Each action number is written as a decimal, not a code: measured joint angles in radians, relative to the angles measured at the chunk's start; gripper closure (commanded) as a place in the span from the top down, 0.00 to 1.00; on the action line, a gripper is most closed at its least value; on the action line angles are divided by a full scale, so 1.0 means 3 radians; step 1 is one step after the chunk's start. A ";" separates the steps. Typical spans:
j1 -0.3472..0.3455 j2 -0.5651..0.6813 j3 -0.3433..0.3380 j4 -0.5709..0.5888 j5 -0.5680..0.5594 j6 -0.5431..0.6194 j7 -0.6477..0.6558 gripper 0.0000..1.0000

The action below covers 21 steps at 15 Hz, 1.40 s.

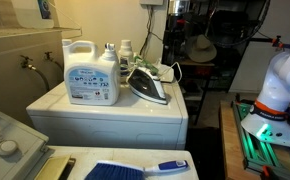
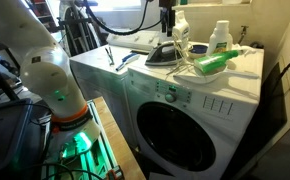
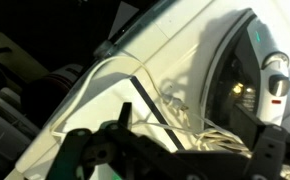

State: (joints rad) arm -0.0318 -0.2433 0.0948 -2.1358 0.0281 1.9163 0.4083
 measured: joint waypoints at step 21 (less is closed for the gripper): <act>0.0400 0.0709 0.0110 -0.0030 0.0534 0.1023 0.0050 0.37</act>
State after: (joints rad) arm 0.0883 -0.0305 0.1278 -2.1447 0.1884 2.2231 0.4233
